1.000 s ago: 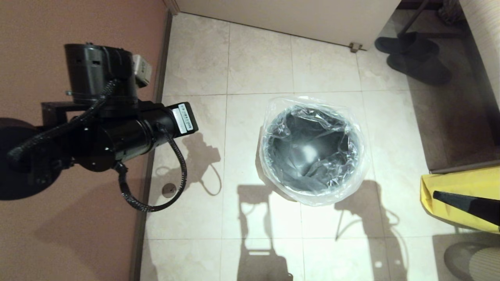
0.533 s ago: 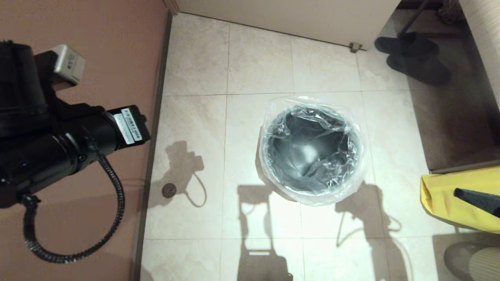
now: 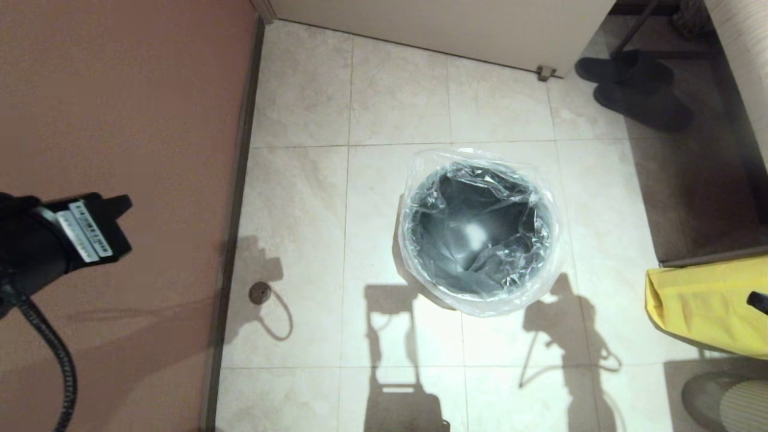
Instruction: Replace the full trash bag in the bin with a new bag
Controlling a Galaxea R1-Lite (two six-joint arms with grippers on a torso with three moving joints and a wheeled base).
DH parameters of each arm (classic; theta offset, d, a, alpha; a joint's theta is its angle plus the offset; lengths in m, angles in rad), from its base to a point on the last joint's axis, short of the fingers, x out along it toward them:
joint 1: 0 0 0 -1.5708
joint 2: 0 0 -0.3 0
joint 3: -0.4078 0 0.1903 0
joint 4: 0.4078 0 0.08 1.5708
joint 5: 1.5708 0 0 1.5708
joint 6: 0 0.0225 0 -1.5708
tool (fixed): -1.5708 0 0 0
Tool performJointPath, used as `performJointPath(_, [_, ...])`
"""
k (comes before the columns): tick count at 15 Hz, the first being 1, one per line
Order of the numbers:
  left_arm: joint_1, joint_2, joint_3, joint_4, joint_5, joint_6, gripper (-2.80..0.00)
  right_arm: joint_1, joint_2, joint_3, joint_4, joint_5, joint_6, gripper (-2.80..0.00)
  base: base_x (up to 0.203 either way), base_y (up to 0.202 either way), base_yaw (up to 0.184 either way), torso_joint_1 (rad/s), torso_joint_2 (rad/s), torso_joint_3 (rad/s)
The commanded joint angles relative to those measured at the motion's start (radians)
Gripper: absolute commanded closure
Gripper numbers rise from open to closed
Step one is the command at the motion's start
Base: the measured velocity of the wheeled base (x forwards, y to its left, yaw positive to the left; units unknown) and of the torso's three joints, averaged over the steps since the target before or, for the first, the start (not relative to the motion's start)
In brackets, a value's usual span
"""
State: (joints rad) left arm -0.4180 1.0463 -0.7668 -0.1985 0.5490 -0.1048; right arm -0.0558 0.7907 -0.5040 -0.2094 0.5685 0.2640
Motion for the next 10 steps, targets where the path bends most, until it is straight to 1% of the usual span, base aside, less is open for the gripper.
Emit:
performJointPath(1, [0.046,-0.063,0.007,-0.003,0.015,0.011,0.00,-0.024,-0.053,-0.003,0.004,0.002,0.001,0.00,0.000,0.000,0.000,0.000,0.00,0.000])
performJointPath(3, [0.129,-0.134,0.028,-0.003,0.022,0.024,0.00,-0.036,-0.120,-0.004,0.053,0.001,0.001,0.00,0.000,0.000,0.000,0.000,0.00,0.000])
performJointPath(6, [0.164,-0.252,0.123,-0.004,0.022,0.028,0.00,-0.061,-0.211,-0.003,0.130,-0.004,0.004,0.00,0.000,0.000,0.000,0.000,0.00,0.000])
performJointPath(8, [0.219,-0.333,0.169,-0.001,0.021,0.028,0.00,-0.077,-0.265,0.002,0.188,-0.028,0.006,0.00,0.000,0.000,0.000,0.000,0.00,0.000])
performJointPath(9, [0.246,-0.373,0.200,-0.001,0.020,0.031,0.00,-0.086,-0.290,0.009,0.208,-0.038,0.020,0.00,0.000,0.000,0.000,0.000,0.00,0.000])
performJointPath(10, [0.261,-0.414,0.231,-0.002,0.020,0.041,0.00,-0.094,-0.316,0.012,0.216,-0.045,0.051,0.00,0.000,0.000,0.000,0.000,0.00,0.000])
